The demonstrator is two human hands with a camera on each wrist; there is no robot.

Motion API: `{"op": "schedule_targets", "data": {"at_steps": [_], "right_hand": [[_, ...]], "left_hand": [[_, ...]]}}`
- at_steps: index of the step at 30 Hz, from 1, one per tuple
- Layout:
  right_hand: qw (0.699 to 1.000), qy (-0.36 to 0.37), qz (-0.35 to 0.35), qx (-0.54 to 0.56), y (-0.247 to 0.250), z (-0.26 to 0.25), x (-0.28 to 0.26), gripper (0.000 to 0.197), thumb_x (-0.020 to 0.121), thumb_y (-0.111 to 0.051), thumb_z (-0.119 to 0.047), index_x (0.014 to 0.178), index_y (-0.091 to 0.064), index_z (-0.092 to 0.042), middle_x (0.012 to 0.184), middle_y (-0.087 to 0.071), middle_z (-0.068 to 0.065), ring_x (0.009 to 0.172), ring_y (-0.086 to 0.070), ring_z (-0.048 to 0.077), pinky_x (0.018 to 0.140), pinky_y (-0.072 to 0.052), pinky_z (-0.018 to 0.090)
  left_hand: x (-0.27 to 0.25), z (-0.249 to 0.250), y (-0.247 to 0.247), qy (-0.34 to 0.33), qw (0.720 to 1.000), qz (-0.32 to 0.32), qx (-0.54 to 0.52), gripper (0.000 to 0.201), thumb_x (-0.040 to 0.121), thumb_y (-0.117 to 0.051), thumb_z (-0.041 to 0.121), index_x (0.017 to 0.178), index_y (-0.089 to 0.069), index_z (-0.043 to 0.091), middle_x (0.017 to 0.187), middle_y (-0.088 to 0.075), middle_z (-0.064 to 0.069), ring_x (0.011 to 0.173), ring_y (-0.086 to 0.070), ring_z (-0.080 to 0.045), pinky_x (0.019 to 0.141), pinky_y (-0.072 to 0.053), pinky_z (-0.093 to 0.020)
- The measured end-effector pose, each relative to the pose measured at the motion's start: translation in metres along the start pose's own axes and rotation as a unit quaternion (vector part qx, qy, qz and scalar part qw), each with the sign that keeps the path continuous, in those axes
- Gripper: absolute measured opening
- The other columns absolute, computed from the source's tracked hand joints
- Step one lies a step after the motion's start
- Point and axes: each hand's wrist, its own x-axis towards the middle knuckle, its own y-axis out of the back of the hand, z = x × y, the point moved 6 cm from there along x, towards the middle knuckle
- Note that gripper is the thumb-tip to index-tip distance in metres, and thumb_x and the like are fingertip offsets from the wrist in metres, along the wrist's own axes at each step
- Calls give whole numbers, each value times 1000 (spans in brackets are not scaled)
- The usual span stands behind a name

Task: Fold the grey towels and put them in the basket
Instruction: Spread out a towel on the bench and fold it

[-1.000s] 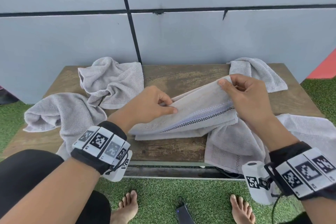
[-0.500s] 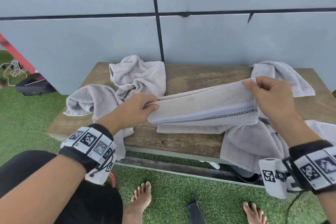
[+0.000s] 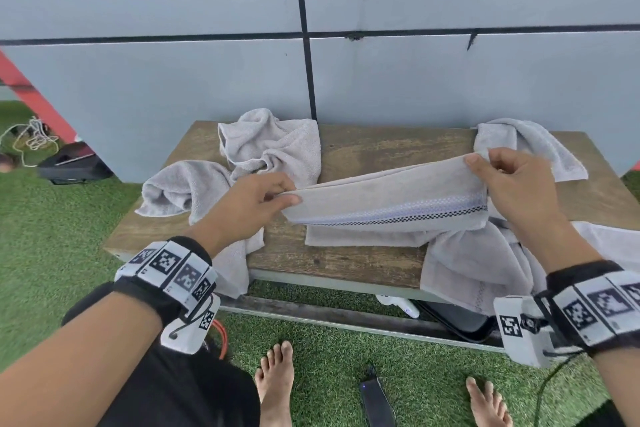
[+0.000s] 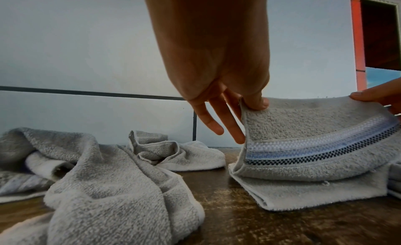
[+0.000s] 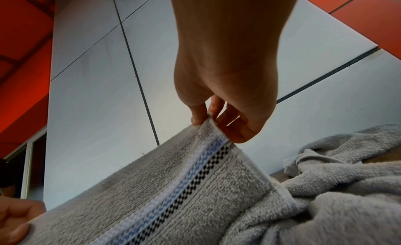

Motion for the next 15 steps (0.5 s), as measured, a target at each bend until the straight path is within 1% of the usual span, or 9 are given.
{"op": "schedule_targets", "data": {"at_steps": [2,3,5,6,7,8,9,12,15], "right_hand": [[1000,0,-2,-2,6,-4,-3,31,92,-71,-31,77,-66,-5,69,-54,14,63,-48,15,66,-44,34],[1000,-2,-4,-4,10,-7,-2,25,91,-72,-30,78,-68,-9,72,-57,14,62,-51,12,67,-48,31],[1000,-4,-9,-17,21,-15,1,15,91,-73,-26,80,-68,-17,70,-56,1,50,-49,-1,56,-43,12],[1000,-2,-10,-27,26,-21,4,11,91,-73,-25,84,-69,-18,69,-54,-2,46,-47,-2,50,-38,7],[999,0,-11,-34,31,-26,9,8,91,-74,-25,87,-71,-18,68,-54,-4,44,-46,-3,47,-35,6],[999,-1,-11,-39,35,-34,13,7,90,-74,-25,88,-72,-19,66,-54,-3,42,-45,-2,47,-35,8],[999,0,-9,-44,40,-42,18,7,89,-75,-26,84,-72,-21,65,-56,-2,41,-45,0,47,-36,10],[1000,4,5,-26,50,-71,38,13,89,-75,-20,78,-69,-21,68,-64,4,40,-51,5,46,-45,15],[999,17,8,40,54,-102,56,13,90,-73,-15,79,-67,-19,81,-72,10,56,-67,11,58,-56,21]], "left_hand": [[2,4,10,15,1000,11,-6,17,89,-74,30,84,-69,15,68,-66,-10,58,-51,-13,63,-41,-30],[4,9,16,19,1000,21,-4,21,86,-77,33,82,-70,14,71,-69,-12,59,-54,-15,63,-43,-31],[12,23,29,14,999,29,-12,26,81,-81,35,79,-71,11,74,-72,-13,63,-60,-16,66,-47,-31],[16,32,36,9,999,32,-12,27,80,-82,33,79,-71,8,74,-72,-13,63,-63,-13,66,-49,-27],[22,42,44,4,999,36,-1,27,80,-82,31,78,-70,7,71,-71,-12,60,-63,-9,63,-49,-20],[29,52,51,-3,999,39,14,26,81,-82,29,77,-69,7,68,-69,-10,57,-63,-6,59,-47,-14],[38,61,58,-12,999,39,28,24,83,-81,27,77,-68,8,66,-67,-7,56,-62,-7,56,-45,-13],[67,83,81,-39,996,49,61,17,89,-76,24,82,-70,9,71,-68,-3,59,-63,-12,61,-49,-21],[85,101,106,-57,990,93,89,16,92,-72,24,84,-70,10,69,-67,2,58,-64,-12,62,-49,-23]]}}
